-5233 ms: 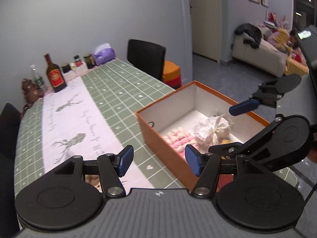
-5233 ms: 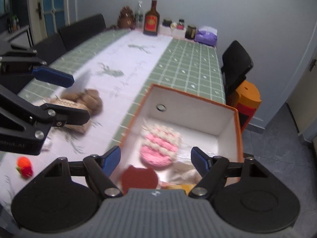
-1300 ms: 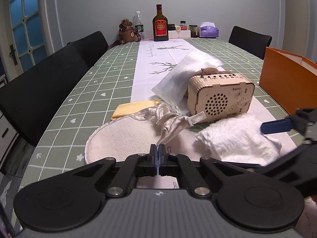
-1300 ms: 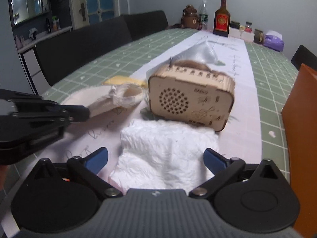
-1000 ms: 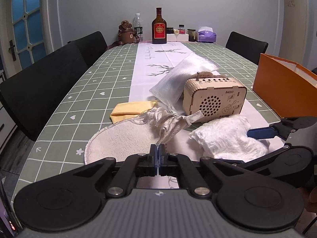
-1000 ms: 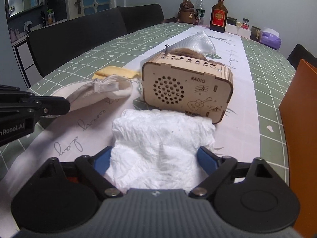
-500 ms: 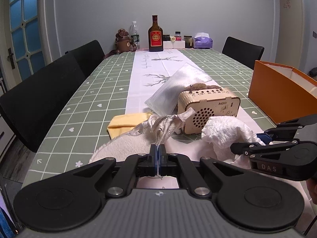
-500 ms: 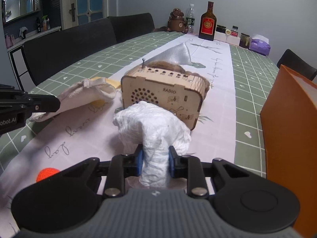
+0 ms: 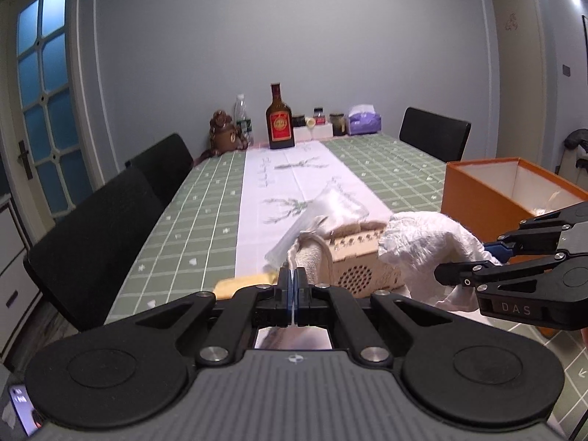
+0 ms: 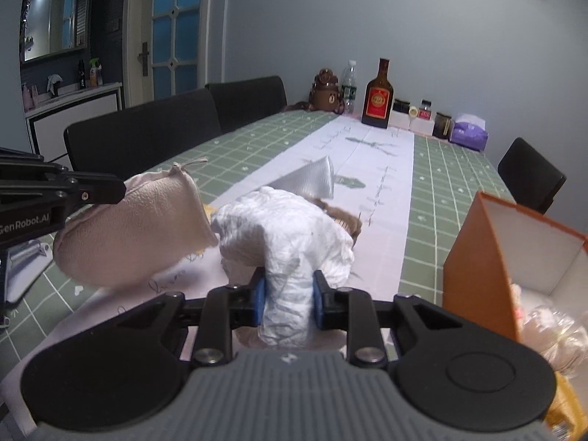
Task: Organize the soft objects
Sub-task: 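Carry the slipper and tissue bundle into the orange box with both tools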
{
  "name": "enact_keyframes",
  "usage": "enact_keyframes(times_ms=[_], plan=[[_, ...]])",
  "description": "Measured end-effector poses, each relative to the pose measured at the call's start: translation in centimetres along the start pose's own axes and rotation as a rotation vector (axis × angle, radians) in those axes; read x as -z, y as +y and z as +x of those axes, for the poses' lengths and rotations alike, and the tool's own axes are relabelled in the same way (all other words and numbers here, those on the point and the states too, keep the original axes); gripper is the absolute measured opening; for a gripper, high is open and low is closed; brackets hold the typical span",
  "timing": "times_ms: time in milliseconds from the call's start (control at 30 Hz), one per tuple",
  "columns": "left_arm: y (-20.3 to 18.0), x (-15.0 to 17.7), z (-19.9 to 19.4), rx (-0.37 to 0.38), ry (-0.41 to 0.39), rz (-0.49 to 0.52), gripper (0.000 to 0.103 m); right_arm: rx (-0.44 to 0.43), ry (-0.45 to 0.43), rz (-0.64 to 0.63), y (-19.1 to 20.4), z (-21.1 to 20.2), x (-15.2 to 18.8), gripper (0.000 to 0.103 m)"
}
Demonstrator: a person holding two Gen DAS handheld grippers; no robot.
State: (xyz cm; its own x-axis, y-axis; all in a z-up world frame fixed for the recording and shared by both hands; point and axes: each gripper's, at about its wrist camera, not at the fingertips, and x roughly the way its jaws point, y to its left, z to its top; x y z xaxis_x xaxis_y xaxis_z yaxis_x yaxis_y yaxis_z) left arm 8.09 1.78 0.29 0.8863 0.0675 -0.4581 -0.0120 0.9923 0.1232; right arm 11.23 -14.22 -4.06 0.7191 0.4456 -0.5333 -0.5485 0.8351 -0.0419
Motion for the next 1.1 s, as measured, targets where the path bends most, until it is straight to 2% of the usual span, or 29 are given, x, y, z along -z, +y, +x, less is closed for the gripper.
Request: enact_keyframes(times_ms=[300,567,800,1100], plan=[[-1.8,-3.5,-1.9,0.047,-0.090,0.052,0.000,-0.024,-0.072,0.017,-2.8,-4.7,-2.5,0.024],[-4.2,-6.9,-2.3,0.091,-0.155,0.122,0.000,-0.001,-0.106,-0.009,-5.0,-7.9,-4.2,0.024],[-7.4,-9.7,-2.0,0.170,-0.184,0.175,0.000,0.059,-0.131,-0.029,-7.2,-10.2,-5.5,0.024],[-12.8,-13.4,-0.4,0.280,-0.221,0.240,0.000,0.188,-0.125,0.008,-13.6,-12.7,-7.0,0.024]])
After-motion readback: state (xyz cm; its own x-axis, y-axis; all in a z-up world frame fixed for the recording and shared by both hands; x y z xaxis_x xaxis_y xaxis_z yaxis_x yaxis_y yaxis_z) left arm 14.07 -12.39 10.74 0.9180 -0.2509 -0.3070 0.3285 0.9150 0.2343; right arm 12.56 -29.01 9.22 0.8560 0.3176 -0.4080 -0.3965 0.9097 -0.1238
